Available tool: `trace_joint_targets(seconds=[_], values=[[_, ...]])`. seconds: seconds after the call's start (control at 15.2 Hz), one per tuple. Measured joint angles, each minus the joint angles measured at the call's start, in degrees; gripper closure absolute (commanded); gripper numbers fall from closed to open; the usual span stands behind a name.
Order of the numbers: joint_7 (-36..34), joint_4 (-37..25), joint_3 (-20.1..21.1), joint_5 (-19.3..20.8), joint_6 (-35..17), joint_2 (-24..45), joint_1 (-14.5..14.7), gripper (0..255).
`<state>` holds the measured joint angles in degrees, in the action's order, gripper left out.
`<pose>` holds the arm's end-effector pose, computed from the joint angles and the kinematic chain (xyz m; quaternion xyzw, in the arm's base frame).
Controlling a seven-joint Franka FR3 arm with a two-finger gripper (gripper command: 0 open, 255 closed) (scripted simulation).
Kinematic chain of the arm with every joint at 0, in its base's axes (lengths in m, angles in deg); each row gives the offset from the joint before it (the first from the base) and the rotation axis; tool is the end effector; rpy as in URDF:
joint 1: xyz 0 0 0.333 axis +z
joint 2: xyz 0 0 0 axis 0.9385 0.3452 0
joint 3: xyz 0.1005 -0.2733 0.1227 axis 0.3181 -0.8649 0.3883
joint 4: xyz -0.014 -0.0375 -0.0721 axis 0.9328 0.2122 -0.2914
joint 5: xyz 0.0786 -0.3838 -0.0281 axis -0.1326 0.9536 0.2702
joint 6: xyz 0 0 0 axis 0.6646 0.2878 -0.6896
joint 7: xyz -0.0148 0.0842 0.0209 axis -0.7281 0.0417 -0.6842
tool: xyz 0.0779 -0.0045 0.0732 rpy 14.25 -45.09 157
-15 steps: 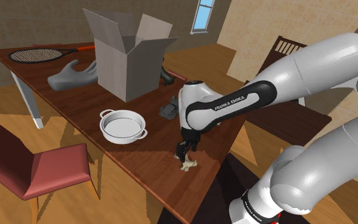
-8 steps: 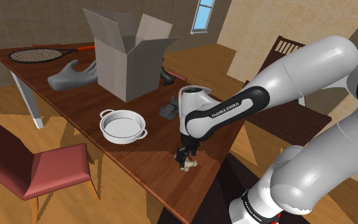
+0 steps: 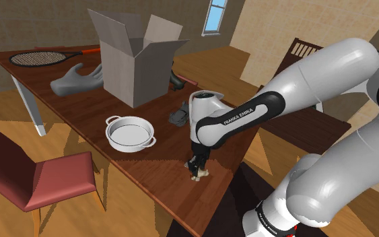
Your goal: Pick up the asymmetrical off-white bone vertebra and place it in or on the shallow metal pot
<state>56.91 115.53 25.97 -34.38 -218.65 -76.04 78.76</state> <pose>0.3519 0.1044 0.2536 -0.9858 -0.0961 0.1377 0.0057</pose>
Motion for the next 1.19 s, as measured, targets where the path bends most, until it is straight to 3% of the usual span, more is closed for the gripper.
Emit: trace_joint_targets(seconds=[0.53, 1.19], values=[[-0.01, -0.04, -0.01, -0.02, 0.48, -0.44, 0.02, 255], [-0.07, -2.16, -0.38, -0.07, 9.81, -7.66, 0.05, 255]])
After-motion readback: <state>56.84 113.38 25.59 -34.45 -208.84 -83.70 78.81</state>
